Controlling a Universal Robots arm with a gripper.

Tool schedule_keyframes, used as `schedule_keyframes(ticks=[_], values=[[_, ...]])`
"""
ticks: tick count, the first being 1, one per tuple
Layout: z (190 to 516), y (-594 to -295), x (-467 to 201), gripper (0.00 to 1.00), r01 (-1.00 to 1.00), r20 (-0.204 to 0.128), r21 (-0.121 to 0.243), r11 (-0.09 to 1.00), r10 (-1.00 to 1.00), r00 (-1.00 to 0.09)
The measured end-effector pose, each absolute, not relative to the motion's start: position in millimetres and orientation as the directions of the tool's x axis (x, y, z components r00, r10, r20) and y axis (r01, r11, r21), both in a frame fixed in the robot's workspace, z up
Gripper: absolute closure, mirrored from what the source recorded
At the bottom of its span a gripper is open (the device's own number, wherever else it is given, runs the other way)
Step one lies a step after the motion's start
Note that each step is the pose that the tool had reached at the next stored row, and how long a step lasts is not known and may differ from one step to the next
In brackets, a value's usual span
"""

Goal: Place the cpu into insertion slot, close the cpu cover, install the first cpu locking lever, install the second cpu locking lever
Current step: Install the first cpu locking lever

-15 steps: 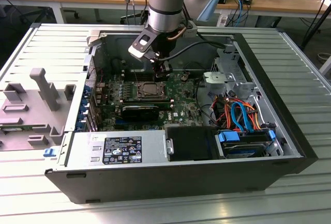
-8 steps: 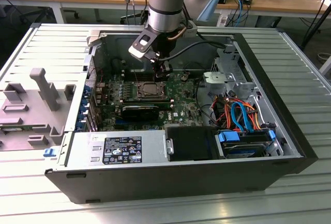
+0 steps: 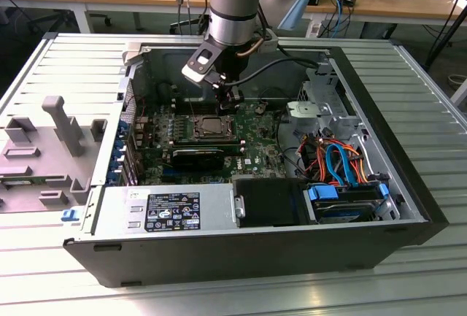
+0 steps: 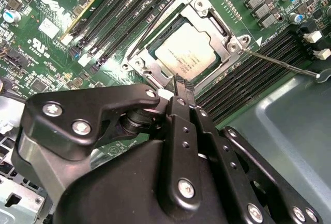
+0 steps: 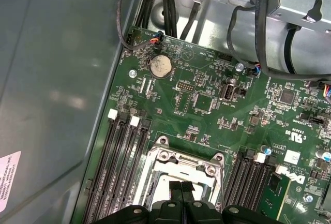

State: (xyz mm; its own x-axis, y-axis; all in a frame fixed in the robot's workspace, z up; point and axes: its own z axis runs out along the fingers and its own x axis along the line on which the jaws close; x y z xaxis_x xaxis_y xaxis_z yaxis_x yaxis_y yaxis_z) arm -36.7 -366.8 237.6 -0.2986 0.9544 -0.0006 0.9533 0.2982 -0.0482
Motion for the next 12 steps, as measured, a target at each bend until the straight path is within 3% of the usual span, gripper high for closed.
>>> schedule_keyframes(ticks=[12], values=[[237.6,-366.8,-36.7,0.89,0.947,-0.001,-0.048,0.318,0.948,-0.319]])
